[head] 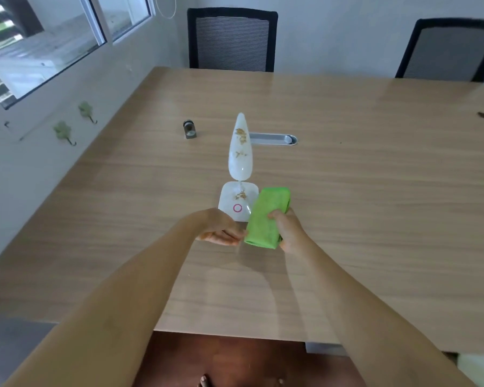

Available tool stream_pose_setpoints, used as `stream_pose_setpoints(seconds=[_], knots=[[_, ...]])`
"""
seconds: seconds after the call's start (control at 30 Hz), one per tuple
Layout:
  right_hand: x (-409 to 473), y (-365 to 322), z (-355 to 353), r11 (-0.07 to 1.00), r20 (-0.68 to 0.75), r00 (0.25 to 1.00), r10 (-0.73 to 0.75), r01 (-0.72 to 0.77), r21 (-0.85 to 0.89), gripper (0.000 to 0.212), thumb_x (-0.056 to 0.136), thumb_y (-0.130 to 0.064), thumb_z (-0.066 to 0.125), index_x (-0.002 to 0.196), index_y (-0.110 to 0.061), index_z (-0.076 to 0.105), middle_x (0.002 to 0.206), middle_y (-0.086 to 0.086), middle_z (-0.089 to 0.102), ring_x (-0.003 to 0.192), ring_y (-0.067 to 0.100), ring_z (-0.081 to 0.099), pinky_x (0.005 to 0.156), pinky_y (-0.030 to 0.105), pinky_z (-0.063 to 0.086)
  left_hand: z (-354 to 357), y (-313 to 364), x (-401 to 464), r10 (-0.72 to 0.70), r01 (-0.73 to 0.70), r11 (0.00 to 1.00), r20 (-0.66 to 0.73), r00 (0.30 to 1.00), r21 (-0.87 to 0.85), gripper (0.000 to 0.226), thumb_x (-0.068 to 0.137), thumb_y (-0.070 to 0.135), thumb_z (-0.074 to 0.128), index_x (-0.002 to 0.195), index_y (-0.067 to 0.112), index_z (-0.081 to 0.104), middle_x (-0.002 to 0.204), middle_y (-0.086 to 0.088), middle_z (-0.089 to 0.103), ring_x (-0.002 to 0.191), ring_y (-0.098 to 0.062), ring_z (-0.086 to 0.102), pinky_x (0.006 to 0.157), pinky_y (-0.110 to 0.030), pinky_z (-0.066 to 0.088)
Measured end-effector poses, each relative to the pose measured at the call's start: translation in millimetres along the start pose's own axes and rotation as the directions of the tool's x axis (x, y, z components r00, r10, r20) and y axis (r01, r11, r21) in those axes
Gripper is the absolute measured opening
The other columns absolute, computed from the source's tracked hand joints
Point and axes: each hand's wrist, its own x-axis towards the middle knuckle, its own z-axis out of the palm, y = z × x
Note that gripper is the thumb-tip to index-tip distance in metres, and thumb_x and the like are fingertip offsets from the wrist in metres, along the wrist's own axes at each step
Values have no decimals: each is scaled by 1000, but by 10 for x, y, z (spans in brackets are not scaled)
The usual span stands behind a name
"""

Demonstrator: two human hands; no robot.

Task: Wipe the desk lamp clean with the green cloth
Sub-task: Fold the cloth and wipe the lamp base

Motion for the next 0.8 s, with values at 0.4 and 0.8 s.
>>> stream_pose_setpoints(seconds=[0.4,0.8], knots=[[229,-311,-23,272,19,855,-518,186,-944,52,83,-4,45,129,-27,56,113,10,69,107,38,51,84,38,49,-795,-143,260,399,-84,689,-279,873,720,86,73,40,76,146,28,32,152,2,39,138,-21,39,115,-34,32],[296,112,254,-29,293,759,-582,340,-940,55,75,1,53,120,-29,64,125,-7,66,101,31,52,86,39,47,-774,-21,534,484,-190,499,-90,871,846,75,83,43,66,147,26,30,155,6,32,144,-17,29,120,-32,23]])
